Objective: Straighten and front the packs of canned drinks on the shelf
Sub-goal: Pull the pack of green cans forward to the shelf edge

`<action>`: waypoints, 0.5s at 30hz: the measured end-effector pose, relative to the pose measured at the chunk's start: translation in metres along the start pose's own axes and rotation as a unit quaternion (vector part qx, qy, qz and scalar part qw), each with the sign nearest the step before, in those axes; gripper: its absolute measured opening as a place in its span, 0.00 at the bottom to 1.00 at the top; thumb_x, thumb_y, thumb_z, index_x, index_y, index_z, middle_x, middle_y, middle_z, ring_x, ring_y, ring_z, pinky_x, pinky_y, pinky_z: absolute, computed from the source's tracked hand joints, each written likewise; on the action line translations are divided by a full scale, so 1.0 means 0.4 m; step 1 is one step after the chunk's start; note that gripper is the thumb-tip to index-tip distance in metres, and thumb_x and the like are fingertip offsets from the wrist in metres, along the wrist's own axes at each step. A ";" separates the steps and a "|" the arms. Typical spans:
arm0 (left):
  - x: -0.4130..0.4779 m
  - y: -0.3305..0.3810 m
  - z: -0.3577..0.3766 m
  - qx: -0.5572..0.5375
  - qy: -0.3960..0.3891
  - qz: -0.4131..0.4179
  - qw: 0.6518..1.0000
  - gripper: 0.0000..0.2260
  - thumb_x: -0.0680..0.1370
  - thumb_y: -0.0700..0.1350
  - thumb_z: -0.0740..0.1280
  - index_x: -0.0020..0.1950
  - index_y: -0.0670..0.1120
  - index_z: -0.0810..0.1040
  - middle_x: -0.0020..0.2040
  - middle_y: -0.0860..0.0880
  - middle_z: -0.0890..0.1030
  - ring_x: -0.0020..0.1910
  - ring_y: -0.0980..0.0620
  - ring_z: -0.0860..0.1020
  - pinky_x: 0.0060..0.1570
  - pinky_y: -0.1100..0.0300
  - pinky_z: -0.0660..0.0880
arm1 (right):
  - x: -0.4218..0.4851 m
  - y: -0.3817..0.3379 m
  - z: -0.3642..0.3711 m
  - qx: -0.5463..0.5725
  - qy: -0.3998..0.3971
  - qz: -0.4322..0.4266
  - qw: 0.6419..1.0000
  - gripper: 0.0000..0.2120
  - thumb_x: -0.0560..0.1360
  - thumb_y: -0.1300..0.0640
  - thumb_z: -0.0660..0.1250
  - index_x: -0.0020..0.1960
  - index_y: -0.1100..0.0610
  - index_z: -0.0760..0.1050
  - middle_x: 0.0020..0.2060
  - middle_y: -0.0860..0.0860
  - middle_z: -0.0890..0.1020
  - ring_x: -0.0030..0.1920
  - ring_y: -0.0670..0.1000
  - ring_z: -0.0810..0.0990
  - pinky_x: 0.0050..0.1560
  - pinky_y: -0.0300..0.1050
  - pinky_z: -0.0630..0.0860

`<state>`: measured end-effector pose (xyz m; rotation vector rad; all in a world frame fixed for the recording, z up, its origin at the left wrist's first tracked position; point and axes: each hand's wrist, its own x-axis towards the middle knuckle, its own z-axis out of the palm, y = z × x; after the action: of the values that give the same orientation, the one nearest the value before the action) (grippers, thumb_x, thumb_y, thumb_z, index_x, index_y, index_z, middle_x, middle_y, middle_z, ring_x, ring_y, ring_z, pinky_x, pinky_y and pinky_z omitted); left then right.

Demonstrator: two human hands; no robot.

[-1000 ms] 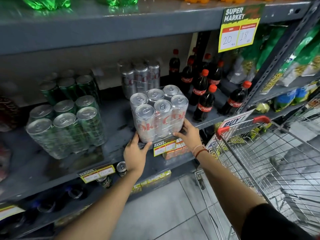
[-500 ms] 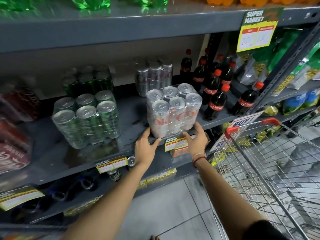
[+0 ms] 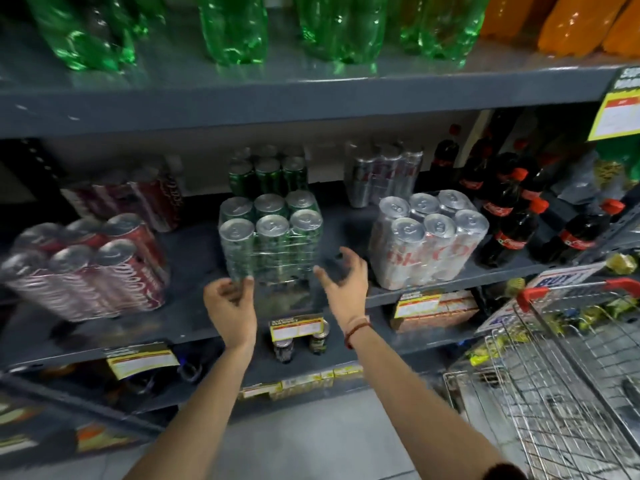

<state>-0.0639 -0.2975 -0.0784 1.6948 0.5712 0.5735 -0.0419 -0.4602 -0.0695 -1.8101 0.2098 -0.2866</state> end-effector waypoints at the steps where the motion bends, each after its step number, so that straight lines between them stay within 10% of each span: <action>1: 0.023 0.002 -0.007 0.007 -0.022 -0.006 1.000 0.21 0.75 0.43 0.71 0.63 0.36 0.69 0.54 0.43 0.72 0.49 0.48 0.75 0.43 0.72 0.72 | 0.023 -0.011 0.008 -0.025 -0.049 0.014 0.998 0.35 0.69 0.52 0.75 0.71 0.57 0.63 0.67 0.56 0.67 0.68 0.57 0.68 0.68 0.56 0.69; 5: 0.112 -0.018 -0.022 0.090 -0.191 0.003 0.977 0.39 0.70 0.50 0.76 0.75 0.47 0.59 0.70 0.45 0.70 0.67 0.47 0.73 0.65 0.50 0.73 | 0.091 -0.018 0.038 -0.094 -0.163 0.046 0.981 0.52 0.62 0.50 0.80 0.76 0.55 0.51 0.75 0.55 0.62 0.74 0.55 0.62 0.73 0.55 0.63; 15: 0.129 -0.030 -0.040 0.251 -0.270 0.046 0.928 0.43 0.72 0.43 0.74 0.79 0.45 0.49 0.67 0.42 0.76 0.62 0.42 0.78 0.59 0.51 0.75 | 0.087 0.022 0.049 -0.139 -0.172 0.039 0.974 0.43 0.67 0.63 0.76 0.75 0.56 0.56 0.65 0.56 0.76 0.66 0.55 0.74 0.69 0.48 0.68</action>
<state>-0.0362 -0.2500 -0.0838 2.2608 0.2434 -0.0064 -0.0027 -0.4543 -0.0799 -2.0893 0.0782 0.1215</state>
